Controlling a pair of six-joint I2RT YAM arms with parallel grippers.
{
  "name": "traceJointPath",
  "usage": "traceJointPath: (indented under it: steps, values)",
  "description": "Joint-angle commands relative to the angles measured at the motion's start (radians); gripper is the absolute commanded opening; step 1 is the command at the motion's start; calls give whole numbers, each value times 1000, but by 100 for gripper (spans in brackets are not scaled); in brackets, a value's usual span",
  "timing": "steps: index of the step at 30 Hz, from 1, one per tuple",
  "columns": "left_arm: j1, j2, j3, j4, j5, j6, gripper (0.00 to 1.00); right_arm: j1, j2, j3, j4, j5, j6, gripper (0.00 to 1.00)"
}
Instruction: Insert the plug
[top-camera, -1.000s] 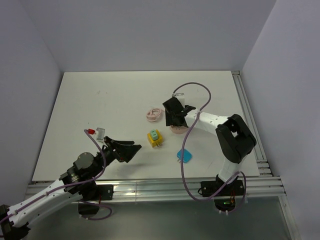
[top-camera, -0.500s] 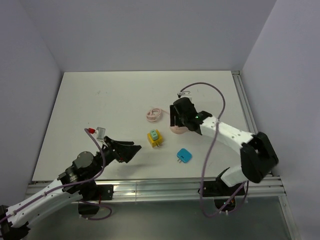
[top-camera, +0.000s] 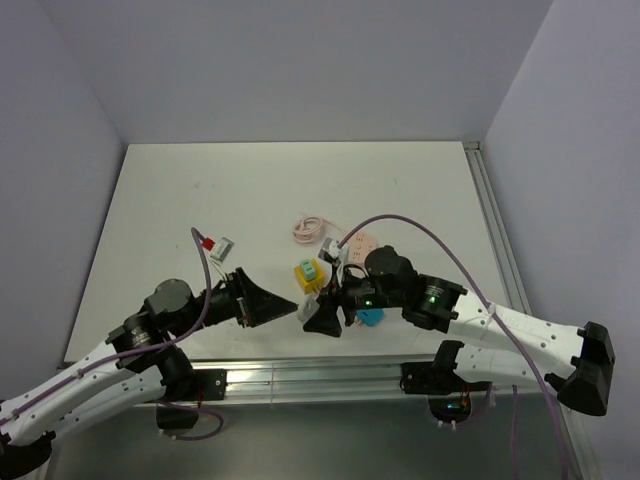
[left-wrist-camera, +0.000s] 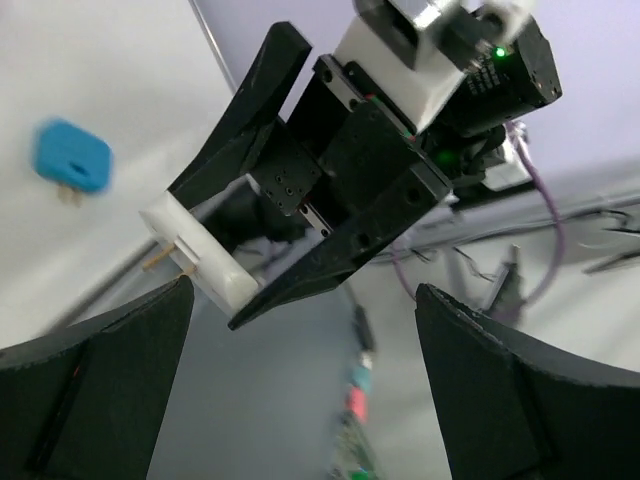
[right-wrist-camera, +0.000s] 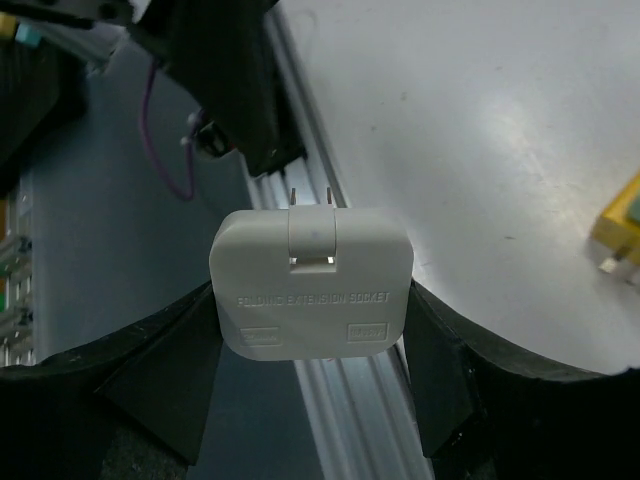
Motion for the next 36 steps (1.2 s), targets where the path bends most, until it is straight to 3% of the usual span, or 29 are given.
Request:
traceJointPath:
  steps: [1,10,24,36]
  values:
    - [-2,-34,-93,98,155,-240,98,70,-57,-10,21,-25,-26,0]
    - [-2,-115,-211,205,151,-403,95,98,-213,-60,16,53,-35,0]
    - [-2,102,-214,424,221,-453,93,164,-167,-34,26,53,-56,0]
    - [-2,127,-220,471,255,-434,70,193,-141,10,-33,95,-90,0]
